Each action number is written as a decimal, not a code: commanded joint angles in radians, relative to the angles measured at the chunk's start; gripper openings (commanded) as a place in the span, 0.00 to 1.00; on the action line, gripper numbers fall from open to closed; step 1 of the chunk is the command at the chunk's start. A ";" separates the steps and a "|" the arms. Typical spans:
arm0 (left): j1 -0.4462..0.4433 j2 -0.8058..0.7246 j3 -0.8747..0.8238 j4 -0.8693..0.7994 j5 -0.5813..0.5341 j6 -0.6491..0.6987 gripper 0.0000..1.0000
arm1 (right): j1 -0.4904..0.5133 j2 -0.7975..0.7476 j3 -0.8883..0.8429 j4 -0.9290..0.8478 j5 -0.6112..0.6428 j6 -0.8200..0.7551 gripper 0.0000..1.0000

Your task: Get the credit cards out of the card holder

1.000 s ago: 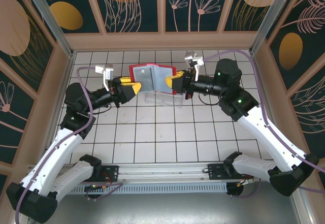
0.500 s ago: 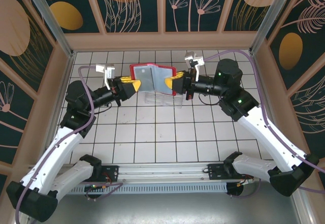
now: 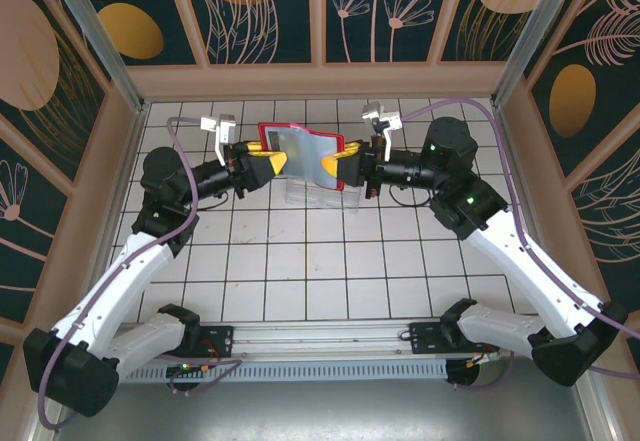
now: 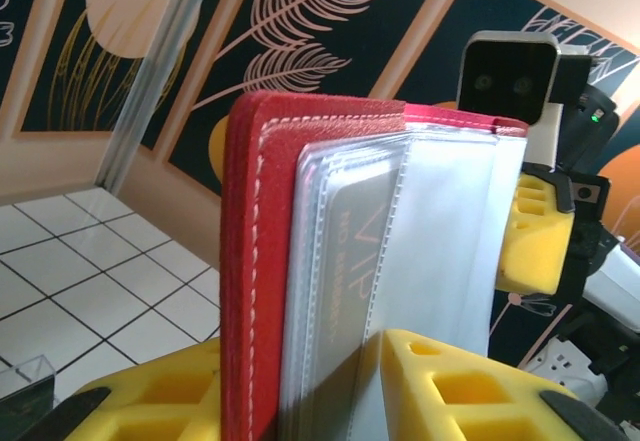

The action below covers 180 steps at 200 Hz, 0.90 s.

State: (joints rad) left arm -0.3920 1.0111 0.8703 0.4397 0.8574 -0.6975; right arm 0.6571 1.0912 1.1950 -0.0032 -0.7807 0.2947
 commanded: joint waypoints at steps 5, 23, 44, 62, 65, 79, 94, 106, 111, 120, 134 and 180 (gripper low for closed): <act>-0.018 0.001 0.046 0.092 0.050 -0.020 0.37 | 0.016 0.000 0.002 0.049 -0.025 0.002 0.00; -0.032 0.004 0.048 0.098 0.061 -0.015 0.37 | 0.019 0.005 0.006 0.045 -0.019 -0.002 0.00; -0.051 0.004 0.058 0.085 0.075 0.009 0.25 | 0.019 0.006 0.016 0.021 0.003 -0.015 0.00; -0.056 -0.002 0.064 0.060 0.068 0.029 0.15 | 0.017 0.006 0.031 -0.029 0.074 -0.038 0.00; -0.056 -0.003 0.064 0.056 0.066 0.033 0.13 | 0.018 0.006 0.034 -0.040 0.092 -0.043 0.00; -0.056 -0.013 0.070 0.011 0.042 0.066 0.08 | 0.017 0.008 0.046 -0.087 0.166 -0.065 0.01; -0.056 -0.021 0.080 -0.058 -0.003 0.111 0.04 | 0.017 0.008 0.054 -0.131 0.252 -0.080 0.11; -0.056 -0.025 0.092 -0.132 -0.048 0.155 0.01 | 0.017 0.007 0.058 -0.160 0.336 -0.082 0.20; -0.055 -0.025 0.096 -0.165 -0.072 0.173 0.00 | 0.016 0.008 0.060 -0.171 0.373 -0.079 0.24; -0.055 -0.024 0.097 -0.212 -0.115 0.204 0.00 | 0.016 0.009 0.063 -0.192 0.461 -0.051 0.32; -0.056 -0.022 0.097 -0.269 -0.181 0.230 0.00 | 0.014 0.013 0.076 -0.213 0.517 -0.026 0.38; -0.055 -0.004 0.097 -0.373 -0.352 0.262 0.00 | 0.021 0.043 0.085 -0.151 0.435 0.101 0.46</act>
State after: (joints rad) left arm -0.4446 1.0027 0.9333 0.1333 0.6174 -0.4881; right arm 0.6743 1.1065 1.2396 -0.1909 -0.3370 0.3099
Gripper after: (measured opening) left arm 0.113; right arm 0.454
